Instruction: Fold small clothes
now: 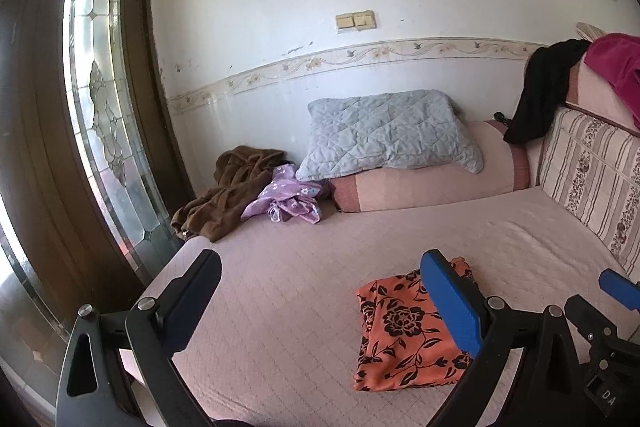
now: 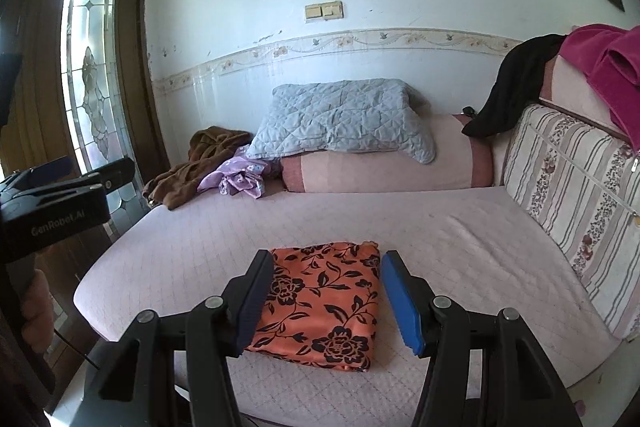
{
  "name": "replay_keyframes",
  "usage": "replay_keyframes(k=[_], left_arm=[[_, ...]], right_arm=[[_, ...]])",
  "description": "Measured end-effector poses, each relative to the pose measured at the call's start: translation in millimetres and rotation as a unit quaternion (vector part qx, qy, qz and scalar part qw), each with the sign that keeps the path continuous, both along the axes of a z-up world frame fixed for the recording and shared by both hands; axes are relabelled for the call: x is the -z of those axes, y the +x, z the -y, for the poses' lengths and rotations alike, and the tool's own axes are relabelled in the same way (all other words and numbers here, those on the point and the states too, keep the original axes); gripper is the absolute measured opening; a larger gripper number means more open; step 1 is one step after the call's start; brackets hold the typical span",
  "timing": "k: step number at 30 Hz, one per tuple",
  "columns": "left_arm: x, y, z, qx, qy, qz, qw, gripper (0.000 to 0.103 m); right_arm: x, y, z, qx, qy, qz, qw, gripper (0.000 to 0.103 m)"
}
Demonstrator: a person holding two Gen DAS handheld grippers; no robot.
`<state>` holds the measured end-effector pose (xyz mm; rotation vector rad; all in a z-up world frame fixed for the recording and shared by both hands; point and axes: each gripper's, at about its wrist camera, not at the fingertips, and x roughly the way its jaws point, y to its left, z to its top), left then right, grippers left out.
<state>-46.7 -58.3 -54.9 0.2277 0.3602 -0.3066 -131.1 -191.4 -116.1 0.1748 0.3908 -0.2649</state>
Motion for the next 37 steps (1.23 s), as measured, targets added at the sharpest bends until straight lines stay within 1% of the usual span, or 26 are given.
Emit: replay_keyframes(k=[2,11,17,20,31,34,37], left_arm=[[1,2,-5,-0.002,-0.006,-0.005,1.0,0.1],[0,5,-29,-0.018,-0.029,0.0,0.9994,0.1],[1,12,-42,-0.019,-0.034,-0.004,0.9992,0.1],[1,13,-42,-0.022,-0.034,-0.004,0.9992,0.1],[1,22,-50,-0.007,-0.04,-0.007,0.9992,0.1],[-1,21,-49,0.009,-0.053,-0.003,0.9986,0.1],[0,26,-44,0.005,-0.06,0.003,0.9982,0.1]], right_arm=[[0,4,-3,-0.006,0.001,-0.002,1.0,0.061],[-6,16,-22,-0.02,-0.013,-0.006,1.0,0.061],[-11,25,-35,-0.024,-0.027,-0.009,0.999,0.061],[-12,32,-39,-0.031,-0.028,-0.008,0.999,0.061],[-3,51,-48,-0.045,-0.04,-0.021,0.998,0.061],[-4,54,-47,-0.046,-0.039,-0.021,0.998,0.061],[-3,58,-43,-0.047,-0.033,-0.022,0.998,0.061]])
